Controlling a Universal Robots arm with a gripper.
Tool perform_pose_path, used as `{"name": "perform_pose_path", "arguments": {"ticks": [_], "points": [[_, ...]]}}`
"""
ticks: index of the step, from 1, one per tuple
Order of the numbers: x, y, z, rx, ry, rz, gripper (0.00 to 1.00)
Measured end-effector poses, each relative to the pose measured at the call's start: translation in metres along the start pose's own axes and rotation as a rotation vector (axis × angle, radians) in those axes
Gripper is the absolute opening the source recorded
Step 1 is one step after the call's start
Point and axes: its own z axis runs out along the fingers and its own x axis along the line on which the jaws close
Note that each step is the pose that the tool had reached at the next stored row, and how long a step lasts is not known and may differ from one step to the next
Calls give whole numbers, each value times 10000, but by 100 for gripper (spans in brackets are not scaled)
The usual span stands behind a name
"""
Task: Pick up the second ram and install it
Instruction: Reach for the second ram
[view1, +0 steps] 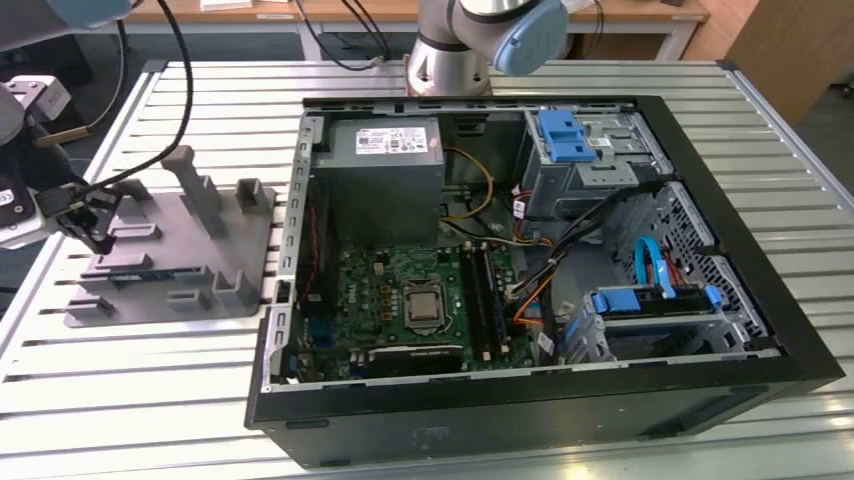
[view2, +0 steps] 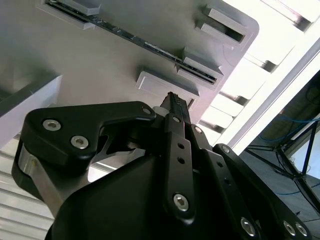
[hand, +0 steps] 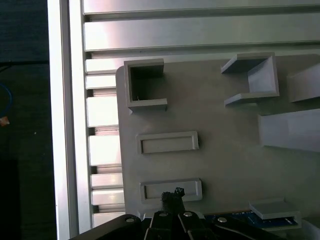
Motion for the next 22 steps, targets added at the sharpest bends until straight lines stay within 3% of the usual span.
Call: {"name": "perform_pose_path", "arguments": {"ticks": [4,10,18,22], "points": [[-14,2,3,5,-4,-1,10],[-183,14,0,29,58,2,10],[-209,19,-150,46,59,3,10],[-220,-60,-160,45,71,2,10]]}}
